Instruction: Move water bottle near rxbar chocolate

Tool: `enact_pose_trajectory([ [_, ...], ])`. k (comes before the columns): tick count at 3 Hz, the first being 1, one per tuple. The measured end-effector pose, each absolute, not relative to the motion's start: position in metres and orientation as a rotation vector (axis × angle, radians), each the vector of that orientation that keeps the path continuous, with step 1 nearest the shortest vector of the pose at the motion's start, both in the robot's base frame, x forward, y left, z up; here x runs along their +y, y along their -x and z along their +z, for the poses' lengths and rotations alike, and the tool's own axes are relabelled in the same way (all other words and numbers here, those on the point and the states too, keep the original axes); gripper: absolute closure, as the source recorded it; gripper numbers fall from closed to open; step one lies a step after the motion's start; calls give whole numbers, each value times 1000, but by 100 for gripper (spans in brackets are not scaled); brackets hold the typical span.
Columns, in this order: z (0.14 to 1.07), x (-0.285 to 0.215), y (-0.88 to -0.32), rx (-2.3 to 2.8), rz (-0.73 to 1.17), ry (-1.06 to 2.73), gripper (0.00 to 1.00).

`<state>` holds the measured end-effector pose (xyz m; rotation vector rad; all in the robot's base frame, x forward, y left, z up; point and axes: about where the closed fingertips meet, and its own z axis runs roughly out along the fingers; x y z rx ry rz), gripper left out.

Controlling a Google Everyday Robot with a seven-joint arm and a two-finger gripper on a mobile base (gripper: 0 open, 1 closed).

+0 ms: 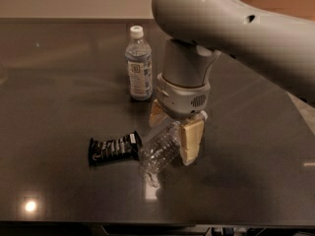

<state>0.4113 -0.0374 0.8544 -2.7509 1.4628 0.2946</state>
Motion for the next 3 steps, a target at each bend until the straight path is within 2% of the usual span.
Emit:
enact_pose_trajectory([
  [3, 851, -35, -407, 1514, 321, 2690, 0],
])
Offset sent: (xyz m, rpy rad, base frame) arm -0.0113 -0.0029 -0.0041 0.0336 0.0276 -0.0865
